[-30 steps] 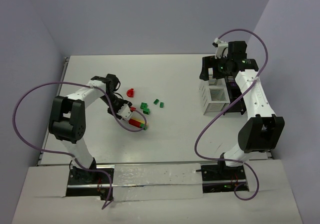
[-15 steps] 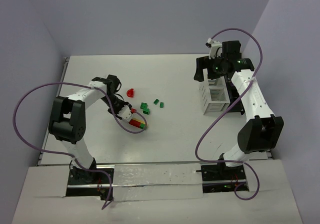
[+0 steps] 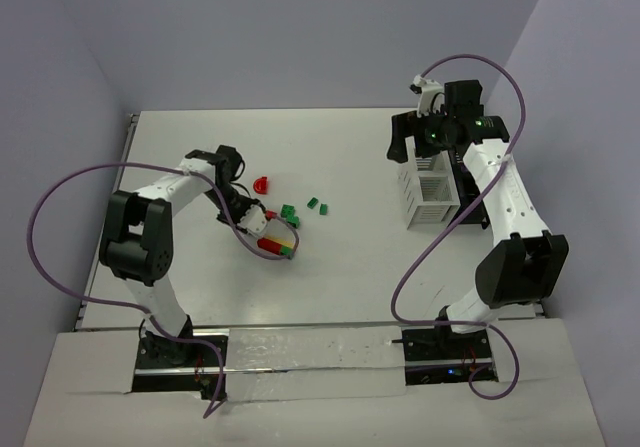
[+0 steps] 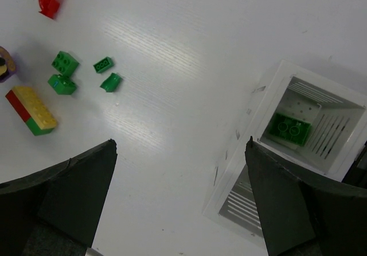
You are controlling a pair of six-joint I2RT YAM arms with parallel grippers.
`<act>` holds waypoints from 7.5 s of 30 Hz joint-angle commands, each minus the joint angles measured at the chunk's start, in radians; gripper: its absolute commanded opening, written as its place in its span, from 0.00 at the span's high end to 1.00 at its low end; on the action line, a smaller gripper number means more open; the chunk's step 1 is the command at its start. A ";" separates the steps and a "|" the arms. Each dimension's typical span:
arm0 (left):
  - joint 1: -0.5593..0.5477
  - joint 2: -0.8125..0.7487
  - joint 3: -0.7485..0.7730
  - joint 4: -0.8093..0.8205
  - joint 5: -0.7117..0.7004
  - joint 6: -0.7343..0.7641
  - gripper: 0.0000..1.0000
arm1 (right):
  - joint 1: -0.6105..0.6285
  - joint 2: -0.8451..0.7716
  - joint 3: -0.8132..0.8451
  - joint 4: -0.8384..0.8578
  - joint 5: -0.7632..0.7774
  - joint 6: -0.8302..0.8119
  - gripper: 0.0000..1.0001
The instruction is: Sort the legos into containers by color
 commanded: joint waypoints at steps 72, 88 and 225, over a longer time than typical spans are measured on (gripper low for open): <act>0.043 -0.477 -0.259 1.715 0.794 -2.729 1.00 | 0.335 -0.050 0.092 -0.134 -0.558 -0.096 1.00; -0.030 -0.397 -0.041 1.115 0.305 -2.133 1.00 | -0.370 0.025 0.187 -0.084 0.054 -0.193 1.00; -0.051 -0.446 0.078 0.670 -0.191 -1.964 0.01 | -0.312 -0.252 -0.055 -0.293 0.232 -0.587 1.00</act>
